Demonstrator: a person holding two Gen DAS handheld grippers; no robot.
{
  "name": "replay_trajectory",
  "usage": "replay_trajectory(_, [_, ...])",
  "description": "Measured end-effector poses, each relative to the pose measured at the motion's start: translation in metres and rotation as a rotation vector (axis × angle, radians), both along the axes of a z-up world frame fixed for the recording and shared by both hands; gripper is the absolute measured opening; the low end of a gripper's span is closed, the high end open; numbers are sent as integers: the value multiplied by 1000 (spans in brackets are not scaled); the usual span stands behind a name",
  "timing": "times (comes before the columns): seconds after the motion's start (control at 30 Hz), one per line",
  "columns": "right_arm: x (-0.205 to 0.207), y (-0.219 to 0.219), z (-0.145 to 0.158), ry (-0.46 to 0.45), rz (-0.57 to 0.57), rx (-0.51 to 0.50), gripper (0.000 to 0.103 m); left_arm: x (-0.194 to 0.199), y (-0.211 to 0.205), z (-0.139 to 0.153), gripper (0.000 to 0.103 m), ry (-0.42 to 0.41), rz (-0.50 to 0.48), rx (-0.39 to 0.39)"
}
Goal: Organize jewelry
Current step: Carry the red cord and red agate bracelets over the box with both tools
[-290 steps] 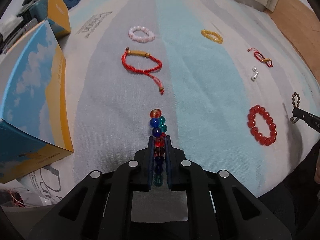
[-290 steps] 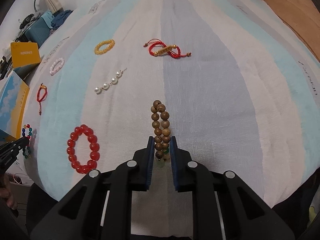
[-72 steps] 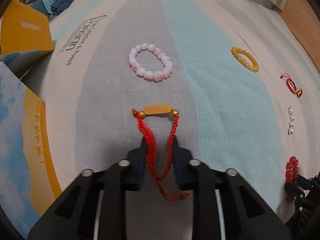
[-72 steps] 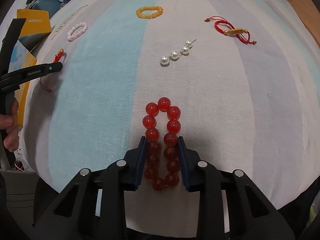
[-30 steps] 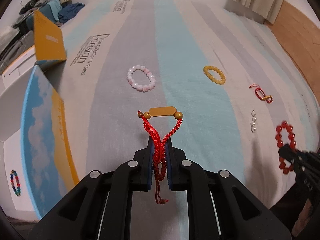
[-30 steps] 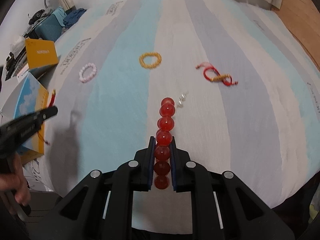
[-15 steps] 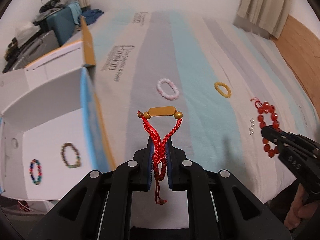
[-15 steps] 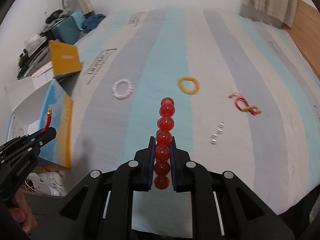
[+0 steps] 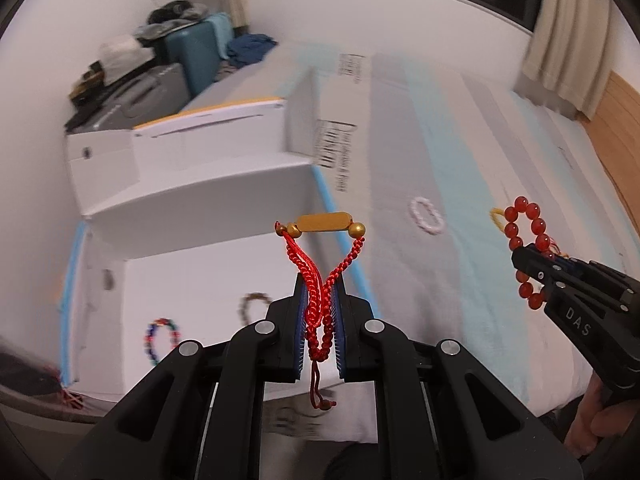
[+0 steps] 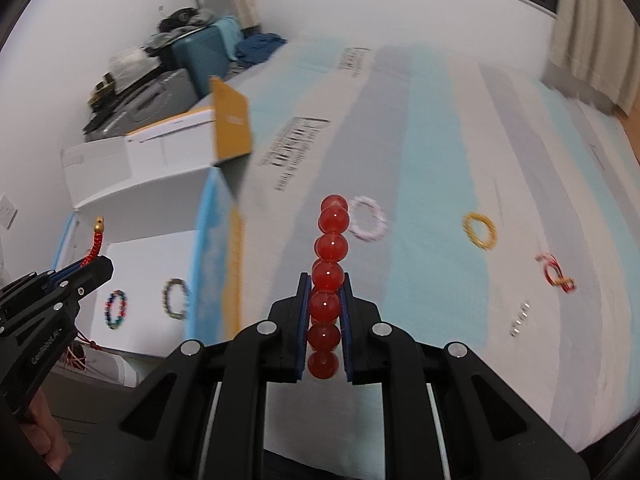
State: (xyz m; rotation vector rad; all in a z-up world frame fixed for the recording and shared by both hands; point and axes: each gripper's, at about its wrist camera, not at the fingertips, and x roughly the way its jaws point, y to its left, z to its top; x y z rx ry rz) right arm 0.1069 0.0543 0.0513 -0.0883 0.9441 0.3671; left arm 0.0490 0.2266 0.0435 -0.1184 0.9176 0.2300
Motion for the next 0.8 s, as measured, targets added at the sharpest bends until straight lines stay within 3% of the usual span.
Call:
replay_trajectory(0.17, [-13,53,11,-14,74,-2,13,-15,39,5,12,5,57,17])
replay_trajectory(0.33, [-28,109,8,5,157,-11,13,-27,88,-10,12,68,121,-13])
replay_trajectory(0.8, [-36,221,-54,220,296,-104,13,-39,175,-74,13,280,210,-129])
